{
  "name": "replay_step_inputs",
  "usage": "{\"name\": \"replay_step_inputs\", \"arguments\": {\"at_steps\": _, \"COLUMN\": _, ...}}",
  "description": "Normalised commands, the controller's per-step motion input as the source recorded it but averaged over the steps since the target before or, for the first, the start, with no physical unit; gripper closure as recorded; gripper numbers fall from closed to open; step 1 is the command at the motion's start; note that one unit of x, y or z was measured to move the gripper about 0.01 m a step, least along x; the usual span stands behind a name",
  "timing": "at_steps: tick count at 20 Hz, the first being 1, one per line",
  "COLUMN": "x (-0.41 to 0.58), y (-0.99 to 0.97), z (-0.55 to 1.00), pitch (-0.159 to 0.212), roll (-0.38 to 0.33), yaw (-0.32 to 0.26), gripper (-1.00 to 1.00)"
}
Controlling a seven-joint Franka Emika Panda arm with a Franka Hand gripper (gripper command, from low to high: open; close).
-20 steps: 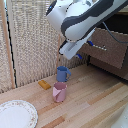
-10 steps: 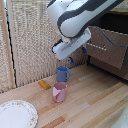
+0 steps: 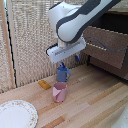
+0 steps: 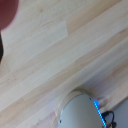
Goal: Propose to navigate your clamp on the clench of the first drawer. Use gentle force to register to the cabinet. Send posterior your swing mandate till over it lurks, a cup of pink essence. Fortify your grip after aiming concentric with the pink cup’s periphery. Manoeuvre the pink towards the cabinet's top. Drop your compression till the cup is resting inside.
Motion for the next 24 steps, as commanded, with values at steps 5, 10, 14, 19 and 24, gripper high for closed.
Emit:
{"name": "replay_step_inputs", "arguments": {"at_steps": 5, "x": 0.018, "y": -0.03, "z": -0.30, "pitch": 0.005, "roll": 0.110, "yaw": -0.003, "gripper": -1.00}}
{"name": "replay_step_inputs", "arguments": {"at_steps": 10, "x": -0.008, "y": 0.00, "z": -0.41, "pitch": 0.023, "roll": 0.102, "yaw": 0.000, "gripper": -1.00}}
{"name": "replay_step_inputs", "arguments": {"at_steps": 14, "x": 0.000, "y": 0.00, "z": -0.51, "pitch": 0.020, "roll": 0.076, "yaw": 0.000, "gripper": -1.00}}
{"name": "replay_step_inputs", "arguments": {"at_steps": 19, "x": -0.046, "y": -0.18, "z": -0.50, "pitch": 0.035, "roll": 0.024, "yaw": 0.000, "gripper": -1.00}}
{"name": "replay_step_inputs", "arguments": {"at_steps": 24, "x": -0.069, "y": -0.21, "z": -0.48, "pitch": 0.006, "roll": 0.003, "yaw": 0.002, "gripper": -1.00}}
